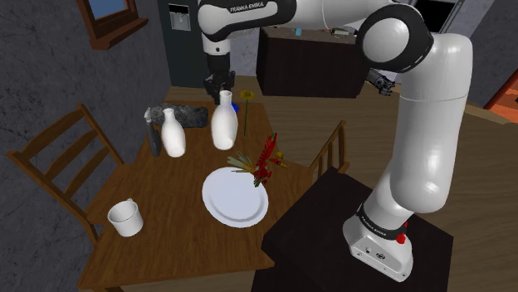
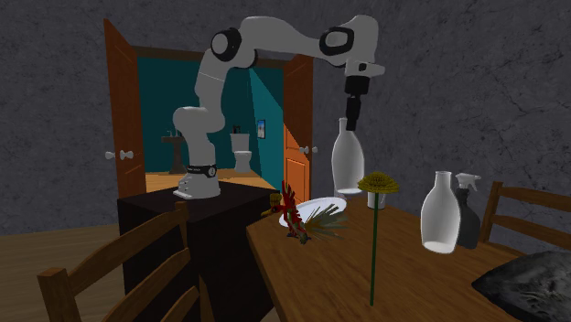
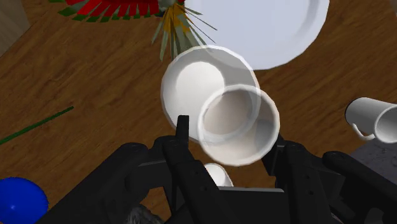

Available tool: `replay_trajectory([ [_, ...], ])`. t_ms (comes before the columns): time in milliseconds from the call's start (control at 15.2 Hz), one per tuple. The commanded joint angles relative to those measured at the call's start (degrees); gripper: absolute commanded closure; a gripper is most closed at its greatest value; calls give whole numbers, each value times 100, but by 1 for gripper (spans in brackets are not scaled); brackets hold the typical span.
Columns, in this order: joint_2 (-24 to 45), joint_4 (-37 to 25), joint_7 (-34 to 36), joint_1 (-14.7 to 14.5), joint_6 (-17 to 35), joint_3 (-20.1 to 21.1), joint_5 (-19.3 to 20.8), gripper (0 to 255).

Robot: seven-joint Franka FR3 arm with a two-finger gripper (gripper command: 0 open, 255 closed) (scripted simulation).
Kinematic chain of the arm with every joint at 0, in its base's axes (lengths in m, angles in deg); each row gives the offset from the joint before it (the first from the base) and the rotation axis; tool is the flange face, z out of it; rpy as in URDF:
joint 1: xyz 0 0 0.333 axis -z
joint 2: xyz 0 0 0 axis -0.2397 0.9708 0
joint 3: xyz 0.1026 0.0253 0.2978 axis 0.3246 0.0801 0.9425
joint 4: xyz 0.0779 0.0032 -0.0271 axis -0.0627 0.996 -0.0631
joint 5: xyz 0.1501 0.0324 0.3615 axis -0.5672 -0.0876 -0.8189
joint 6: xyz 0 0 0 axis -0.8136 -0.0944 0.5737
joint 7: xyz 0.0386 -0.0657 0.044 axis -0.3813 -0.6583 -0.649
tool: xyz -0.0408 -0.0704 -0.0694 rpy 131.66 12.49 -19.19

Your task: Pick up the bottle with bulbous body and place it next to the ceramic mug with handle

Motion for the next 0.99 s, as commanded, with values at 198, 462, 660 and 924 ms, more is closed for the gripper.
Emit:
replay_trajectory([
  [198, -102, 167, 626, -416, 65, 208, 8, 255],
  [462, -47, 90, 1105, -742, 45, 367, 21, 255],
  [660, 53, -51, 1464, -991, 5, 484, 38, 255],
  [924, 265, -359, 1938, -1334, -87, 628, 75, 255],
])
